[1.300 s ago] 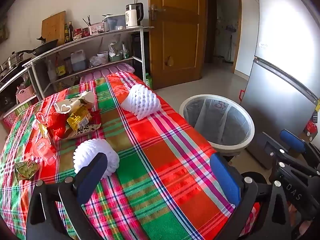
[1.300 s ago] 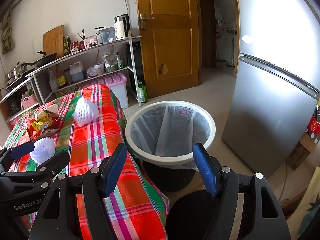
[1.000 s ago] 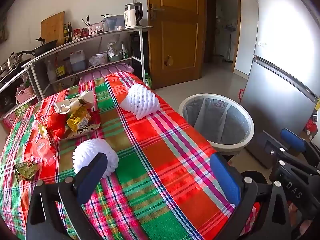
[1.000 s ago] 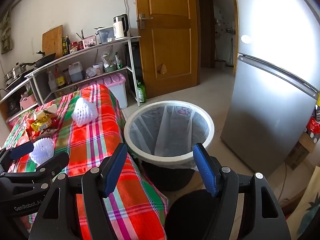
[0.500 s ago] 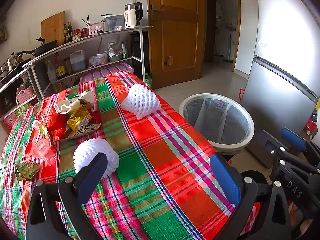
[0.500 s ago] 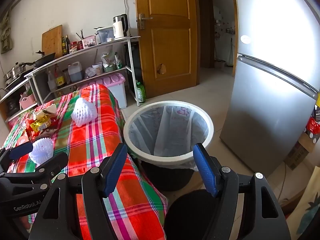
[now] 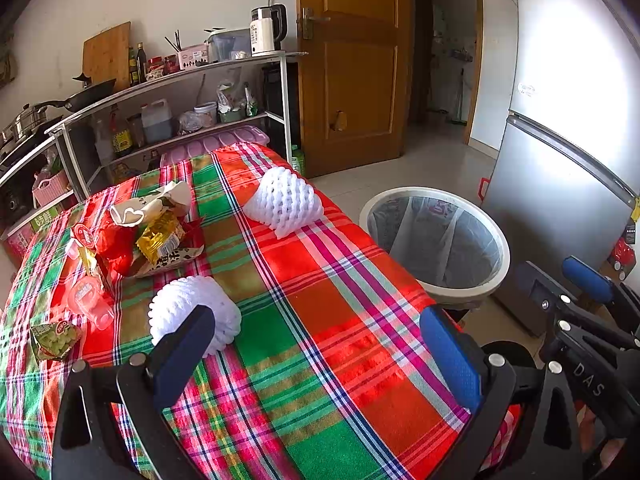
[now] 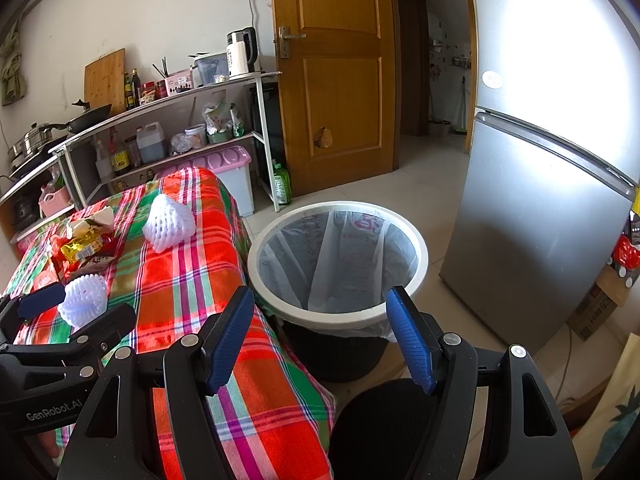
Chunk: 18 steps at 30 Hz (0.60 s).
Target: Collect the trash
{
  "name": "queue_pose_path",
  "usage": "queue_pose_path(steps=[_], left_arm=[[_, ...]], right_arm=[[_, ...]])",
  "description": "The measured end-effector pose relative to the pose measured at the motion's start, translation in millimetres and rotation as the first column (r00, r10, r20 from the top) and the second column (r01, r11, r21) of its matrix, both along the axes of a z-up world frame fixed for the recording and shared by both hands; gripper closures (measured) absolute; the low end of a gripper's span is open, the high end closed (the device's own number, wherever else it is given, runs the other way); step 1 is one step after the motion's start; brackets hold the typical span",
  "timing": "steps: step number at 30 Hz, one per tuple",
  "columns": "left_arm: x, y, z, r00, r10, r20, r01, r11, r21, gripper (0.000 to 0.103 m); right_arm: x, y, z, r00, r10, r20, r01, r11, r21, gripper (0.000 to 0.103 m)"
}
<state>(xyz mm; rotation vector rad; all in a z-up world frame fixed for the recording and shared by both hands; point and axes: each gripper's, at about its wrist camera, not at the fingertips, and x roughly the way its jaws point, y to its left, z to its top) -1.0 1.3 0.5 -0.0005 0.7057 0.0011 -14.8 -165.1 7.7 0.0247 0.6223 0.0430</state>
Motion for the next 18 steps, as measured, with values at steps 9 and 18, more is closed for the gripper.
queue_pose_path(steps=[9,18], left_arm=[[-0.3,0.2,0.1,1.0,0.002,0.001,-0.002,1.0,0.001,0.0],[-2.3,1.4,1.1,1.0,0.003,0.001,-0.003,1.0,0.003,0.0]], right_arm=[[-1.1,0.6,-0.5,1.0,-0.002,0.002,0.002,1.0,-0.002,0.034],[0.6,1.5,2.1,1.0,-0.003,-0.001,0.003,1.0,-0.005,0.034]])
